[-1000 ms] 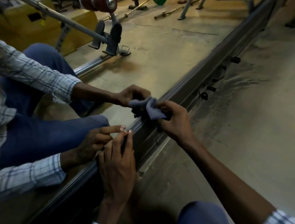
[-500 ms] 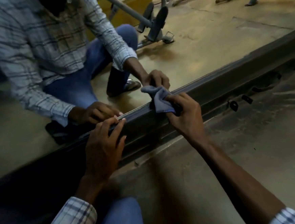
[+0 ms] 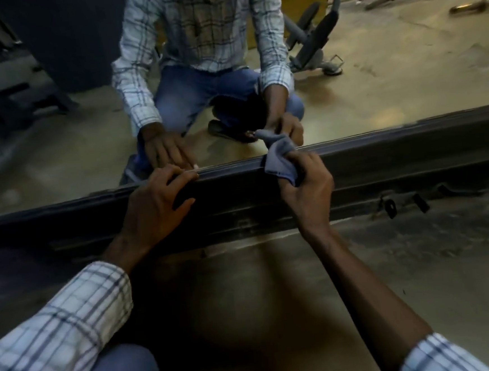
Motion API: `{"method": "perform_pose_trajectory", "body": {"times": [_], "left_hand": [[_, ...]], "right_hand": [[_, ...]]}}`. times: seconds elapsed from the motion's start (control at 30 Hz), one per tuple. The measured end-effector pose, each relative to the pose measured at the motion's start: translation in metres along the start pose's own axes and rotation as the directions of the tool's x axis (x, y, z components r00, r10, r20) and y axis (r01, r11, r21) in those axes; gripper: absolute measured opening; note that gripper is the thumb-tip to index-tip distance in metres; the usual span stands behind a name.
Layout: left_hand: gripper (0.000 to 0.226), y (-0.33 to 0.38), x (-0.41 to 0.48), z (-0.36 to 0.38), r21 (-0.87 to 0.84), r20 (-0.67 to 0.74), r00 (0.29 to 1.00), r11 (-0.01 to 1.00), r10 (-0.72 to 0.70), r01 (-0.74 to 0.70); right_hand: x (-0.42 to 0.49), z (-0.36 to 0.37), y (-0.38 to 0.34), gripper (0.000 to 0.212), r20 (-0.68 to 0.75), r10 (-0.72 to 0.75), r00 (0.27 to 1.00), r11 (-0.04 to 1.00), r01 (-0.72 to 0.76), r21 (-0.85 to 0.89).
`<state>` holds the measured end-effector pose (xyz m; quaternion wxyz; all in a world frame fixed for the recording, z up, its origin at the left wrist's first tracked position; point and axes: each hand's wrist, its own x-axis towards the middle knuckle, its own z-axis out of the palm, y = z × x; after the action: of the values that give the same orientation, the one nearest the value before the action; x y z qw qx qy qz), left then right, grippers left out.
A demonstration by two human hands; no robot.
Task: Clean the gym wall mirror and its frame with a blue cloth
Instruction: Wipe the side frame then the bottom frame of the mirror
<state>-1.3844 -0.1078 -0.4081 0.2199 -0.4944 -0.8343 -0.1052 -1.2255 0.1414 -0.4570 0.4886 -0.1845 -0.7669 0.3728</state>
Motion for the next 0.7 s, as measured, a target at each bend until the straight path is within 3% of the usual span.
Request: {"method": "perform_pose_trajectory", "body": {"times": [0.23, 0.6, 0.7], "left_hand": [[0.068, 0.02, 0.001, -0.011, -0.036, 0.084, 0.991, 0.993, -0.108, 0.111], [0.065, 0.087, 0.013, 0.033, -0.072, -0.062, 0.986, 0.986, -0.154, 0.15], [0.067, 0.103, 0.016, 0.045, -0.09, -0.086, 0.99, 0.99, -0.112, 0.104]], "right_hand": [[0.006, -0.016, 0.002, 0.027, 0.094, -0.026, 0.995, 0.996, 0.018, 0.082], [0.012, -0.018, 0.01, 0.024, 0.139, -0.098, 0.985, 0.993, 0.088, 0.079], [0.01, -0.02, 0.015, 0.026, 0.055, -0.049, 0.997, 0.998, 0.047, 0.038]]}}
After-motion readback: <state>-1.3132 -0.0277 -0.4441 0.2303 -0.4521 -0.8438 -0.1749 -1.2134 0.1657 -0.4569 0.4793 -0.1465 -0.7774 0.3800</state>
